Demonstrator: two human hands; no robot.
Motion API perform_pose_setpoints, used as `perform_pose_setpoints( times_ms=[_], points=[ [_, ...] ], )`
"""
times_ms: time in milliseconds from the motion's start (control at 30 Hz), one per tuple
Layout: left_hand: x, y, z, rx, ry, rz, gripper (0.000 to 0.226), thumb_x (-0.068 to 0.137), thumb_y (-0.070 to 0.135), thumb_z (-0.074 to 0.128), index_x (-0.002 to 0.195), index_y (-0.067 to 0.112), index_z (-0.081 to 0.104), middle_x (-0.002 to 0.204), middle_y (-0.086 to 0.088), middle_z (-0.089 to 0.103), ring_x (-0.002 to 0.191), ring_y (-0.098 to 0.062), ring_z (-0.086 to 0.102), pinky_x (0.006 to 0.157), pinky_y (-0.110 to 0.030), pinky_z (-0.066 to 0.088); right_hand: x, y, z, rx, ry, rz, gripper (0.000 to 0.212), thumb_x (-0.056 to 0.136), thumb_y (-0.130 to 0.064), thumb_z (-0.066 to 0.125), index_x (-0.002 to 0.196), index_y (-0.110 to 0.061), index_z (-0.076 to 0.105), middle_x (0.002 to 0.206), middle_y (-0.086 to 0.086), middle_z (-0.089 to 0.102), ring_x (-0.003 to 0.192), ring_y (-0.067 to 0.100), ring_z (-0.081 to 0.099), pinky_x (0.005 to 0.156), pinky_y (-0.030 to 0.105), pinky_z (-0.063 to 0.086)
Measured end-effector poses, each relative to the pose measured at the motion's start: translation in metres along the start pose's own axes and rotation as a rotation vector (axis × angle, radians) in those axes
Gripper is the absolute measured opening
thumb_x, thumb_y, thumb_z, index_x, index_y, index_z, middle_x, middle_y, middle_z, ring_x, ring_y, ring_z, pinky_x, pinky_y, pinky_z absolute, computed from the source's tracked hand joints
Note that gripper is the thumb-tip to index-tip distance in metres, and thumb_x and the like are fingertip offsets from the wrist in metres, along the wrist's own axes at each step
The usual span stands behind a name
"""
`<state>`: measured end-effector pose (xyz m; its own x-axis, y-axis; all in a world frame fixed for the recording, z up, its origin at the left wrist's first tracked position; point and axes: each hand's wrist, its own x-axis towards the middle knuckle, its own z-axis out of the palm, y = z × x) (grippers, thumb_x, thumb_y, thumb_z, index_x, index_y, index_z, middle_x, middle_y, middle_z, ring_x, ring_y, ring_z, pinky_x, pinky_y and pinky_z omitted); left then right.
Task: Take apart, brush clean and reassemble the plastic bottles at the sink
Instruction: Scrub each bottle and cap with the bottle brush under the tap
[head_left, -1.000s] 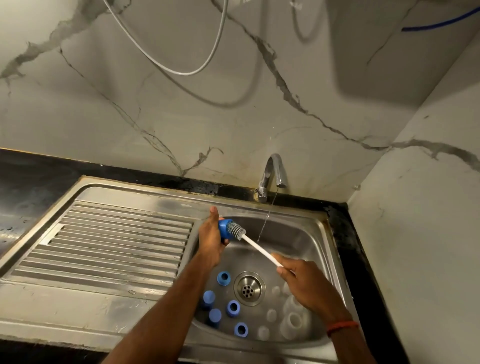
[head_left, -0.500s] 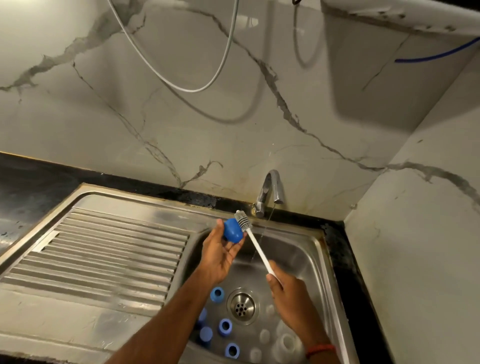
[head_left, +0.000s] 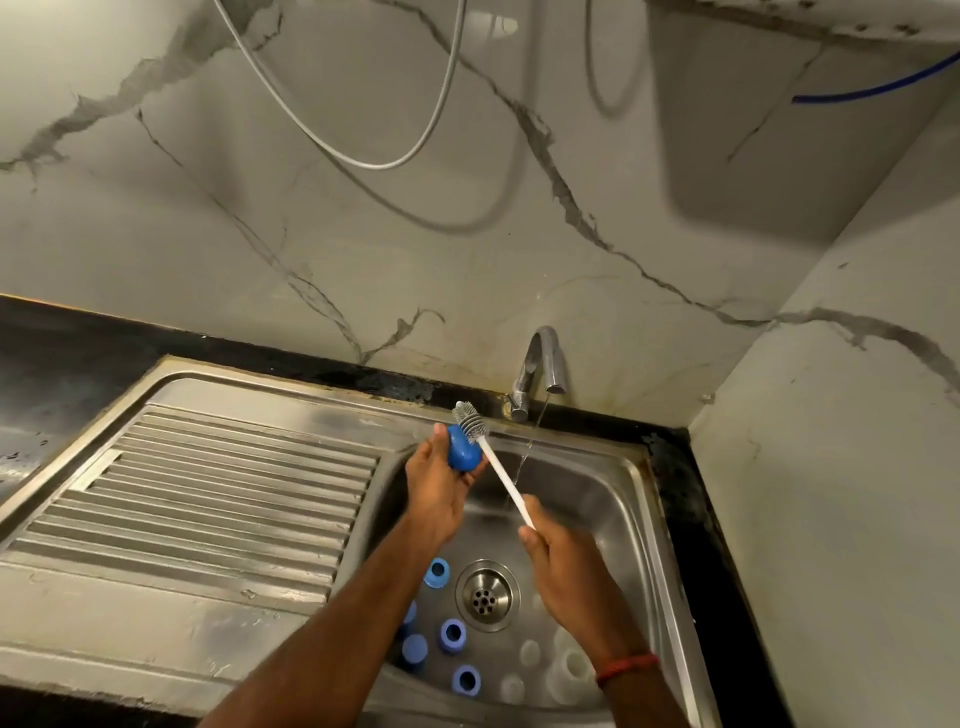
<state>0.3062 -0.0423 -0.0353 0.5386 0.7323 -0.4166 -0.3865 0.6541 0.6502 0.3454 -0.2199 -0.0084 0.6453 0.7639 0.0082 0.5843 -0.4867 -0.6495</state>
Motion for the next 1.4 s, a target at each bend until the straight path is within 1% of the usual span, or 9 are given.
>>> perform_pose_setpoints(
  times_ms=[133, 367, 500, 600, 733, 933, 1100, 1267, 1400],
  points=[
    [0.018, 0.014, -0.011, -0.009, 0.112, 0.006, 0.038, 0.102, 0.038, 0.052, 0.118, 0.004, 0.060, 0.116, -0.022, 0.066, 0.106, -0.033, 0.068, 0.097, -0.049, 0.056, -0.017, 0.008, -0.007, 0.014, -0.096, -0.044, 0.040, 0.103, -0.030, 0.050, 0.143, -0.036, 0.049, 0.072, -0.003, 0.064, 0.063, 0.004, 0.059, 0.064, 0.021, 0.048],
    [0.009, -0.001, -0.001, 0.015, 0.045, -0.020, 0.031, 0.105, 0.035, 0.047, 0.118, 0.009, 0.059, 0.117, -0.018, 0.064, 0.098, -0.028, 0.065, 0.080, -0.038, 0.058, -0.001, -0.003, 0.000, -0.018, -0.041, -0.004, 0.041, 0.104, -0.029, 0.047, 0.145, -0.030, 0.047, 0.071, -0.006, 0.059, 0.061, 0.005, 0.057, 0.057, 0.019, 0.046],
    [0.018, 0.014, -0.011, -0.125, 0.132, -0.148, 0.035, 0.103, 0.035, 0.049, 0.111, 0.004, 0.062, 0.091, -0.014, 0.063, 0.076, -0.020, 0.060, 0.068, -0.032, 0.051, -0.018, 0.003, -0.003, -0.007, -0.111, -0.023, 0.040, 0.104, -0.030, 0.048, 0.143, -0.033, 0.049, 0.093, 0.001, 0.073, 0.082, 0.009, 0.068, 0.072, 0.022, 0.053],
    [0.016, 0.004, -0.014, -0.197, 0.103, -0.238, 0.050, 0.097, 0.053, 0.054, 0.114, 0.007, 0.063, 0.080, -0.008, 0.062, 0.066, -0.016, 0.057, 0.058, -0.026, 0.044, -0.017, -0.001, -0.001, -0.028, -0.089, -0.010, 0.039, 0.104, -0.030, 0.047, 0.143, -0.034, 0.049, 0.081, -0.002, 0.068, 0.070, 0.006, 0.063, 0.065, 0.018, 0.049],
    [0.011, -0.006, -0.007, -0.149, 0.067, -0.182, 0.067, 0.075, 0.067, 0.073, 0.108, 0.009, 0.070, 0.085, -0.008, 0.071, 0.073, -0.018, 0.067, 0.073, -0.031, 0.055, -0.003, -0.015, 0.013, -0.052, -0.025, -0.016, 0.042, 0.104, -0.031, 0.046, 0.146, -0.029, 0.046, 0.079, -0.001, 0.062, 0.072, 0.012, 0.061, 0.066, 0.028, 0.049],
    [0.011, 0.012, -0.019, -0.319, 0.010, -0.226, 0.064, 0.096, 0.059, 0.051, 0.131, 0.005, 0.059, 0.112, -0.015, 0.075, 0.096, -0.027, 0.072, 0.088, -0.032, 0.055, -0.016, -0.018, 0.003, 0.017, -0.100, -0.010, 0.041, 0.103, -0.032, 0.049, 0.144, -0.030, 0.049, 0.114, 0.004, 0.071, 0.102, 0.013, 0.066, 0.089, 0.029, 0.053],
    [0.001, 0.006, -0.004, -0.253, -0.058, -0.253, 0.068, 0.097, 0.062, 0.044, 0.134, 0.007, 0.060, 0.119, -0.014, 0.073, 0.114, -0.030, 0.068, 0.101, -0.036, 0.051, 0.015, -0.023, 0.009, -0.107, -0.021, -0.019, 0.042, 0.105, -0.034, 0.043, 0.146, -0.026, 0.045, 0.084, 0.002, 0.065, 0.076, 0.014, 0.062, 0.066, 0.026, 0.048],
    [0.008, 0.030, -0.010, -0.322, 0.042, -0.259, 0.071, 0.098, 0.067, 0.039, 0.124, 0.006, 0.064, 0.096, -0.013, 0.078, 0.105, -0.025, 0.067, 0.083, -0.027, 0.050, -0.009, -0.018, 0.004, 0.079, -0.109, 0.021, 0.041, 0.104, -0.028, 0.050, 0.144, -0.023, 0.050, 0.117, 0.005, 0.070, 0.108, 0.016, 0.065, 0.082, 0.014, 0.047],
    [0.008, 0.012, -0.007, -0.229, -0.005, -0.276, 0.097, 0.082, 0.089, 0.035, 0.123, 0.006, 0.066, 0.107, -0.014, 0.075, 0.102, -0.024, 0.069, 0.094, -0.034, 0.051, 0.001, -0.015, 0.009, 0.035, -0.042, 0.066, 0.040, 0.104, -0.029, 0.049, 0.143, -0.024, 0.051, 0.108, 0.005, 0.071, 0.098, 0.015, 0.066, 0.083, 0.026, 0.049]
  ],
)
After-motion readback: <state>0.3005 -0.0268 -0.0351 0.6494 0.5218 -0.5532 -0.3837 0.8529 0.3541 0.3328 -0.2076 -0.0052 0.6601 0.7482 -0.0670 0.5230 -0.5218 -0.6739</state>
